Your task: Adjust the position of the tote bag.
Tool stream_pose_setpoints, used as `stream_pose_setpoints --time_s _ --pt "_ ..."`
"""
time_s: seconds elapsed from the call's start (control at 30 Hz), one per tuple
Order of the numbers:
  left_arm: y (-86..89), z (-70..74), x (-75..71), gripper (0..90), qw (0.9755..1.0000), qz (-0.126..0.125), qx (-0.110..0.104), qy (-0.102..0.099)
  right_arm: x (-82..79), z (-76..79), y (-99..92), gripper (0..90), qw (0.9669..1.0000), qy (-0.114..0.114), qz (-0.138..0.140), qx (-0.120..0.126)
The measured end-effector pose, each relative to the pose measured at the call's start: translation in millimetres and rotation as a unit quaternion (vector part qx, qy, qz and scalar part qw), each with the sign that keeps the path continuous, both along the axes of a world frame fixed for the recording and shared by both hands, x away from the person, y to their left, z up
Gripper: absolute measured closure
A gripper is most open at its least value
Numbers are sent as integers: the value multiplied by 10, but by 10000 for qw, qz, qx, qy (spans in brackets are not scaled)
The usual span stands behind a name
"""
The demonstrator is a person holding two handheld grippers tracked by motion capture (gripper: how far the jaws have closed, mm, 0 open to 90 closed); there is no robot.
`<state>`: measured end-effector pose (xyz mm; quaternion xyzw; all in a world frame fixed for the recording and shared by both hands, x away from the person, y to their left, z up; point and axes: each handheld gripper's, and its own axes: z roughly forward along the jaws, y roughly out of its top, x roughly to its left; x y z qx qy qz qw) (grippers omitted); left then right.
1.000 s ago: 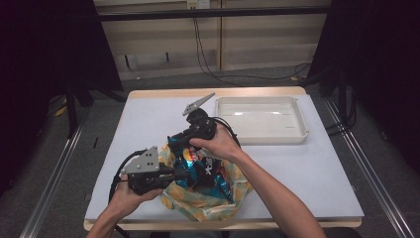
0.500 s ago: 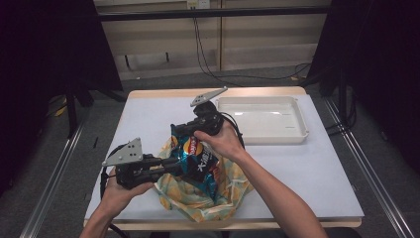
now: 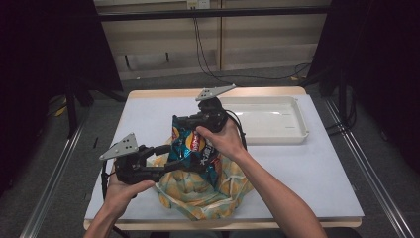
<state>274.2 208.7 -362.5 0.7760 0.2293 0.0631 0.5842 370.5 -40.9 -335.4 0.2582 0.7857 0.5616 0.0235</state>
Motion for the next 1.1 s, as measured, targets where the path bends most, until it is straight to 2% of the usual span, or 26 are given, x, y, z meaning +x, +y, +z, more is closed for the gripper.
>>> stream_pose_setpoints --time_s 0.03,0.27,0.33,0.37,0.47,0.6,0.67,0.7,0.77,0.93,0.97,1.03,1.1 --pt "-8 6 -5 351 10000 -2 -14 -16 2 32 -40 900 9999 -23 -49 88" --pt "2 31 -7 334 10000 54 -60 24 -53 145 -123 900 9996 -79 -90 263" --pt "30 48 -13 361 9998 80 -166 3 -79 203 -155 900 9993 -104 -113 334" --pt "45 53 -13 357 9996 46 -274 -2 -82 223 -170 900 9991 -69 -110 394" --pt "65 68 -20 329 9993 22 -368 -23 -100 269 -191 900 9987 -74 -108 498" --pt "119 66 -64 308 9997 -3 -225 -109 -156 353 -200 900 9983 -135 -111 561" --pt "139 48 -66 308 9997 -12 -232 -110 -162 365 -202 900 9981 -131 -97 602" --pt "159 27 -68 308 9998 28 -194 -90 -166 375 -205 900 9976 -93 -75 677" --pt "224 -60 -33 333 9998 149 -118 -23 -200 413 -180 900 9976 -174 -55 673" --pt "239 -173 -6 339 9996 274 -6 82 -242 493 -135 900 9972 -277 -10 692" --pt "231 -197 -11 339 9996 244 -26 110 -245 512 -136 900 9972 -286 -16 696" --pt "207 -256 -49 338 9997 201 97 98 -215 532 -192 900 9967 -311 -108 743" --pt "197 -277 -68 336 9996 225 121 105 -205 531 -221 900 9966 -315 -153 746"
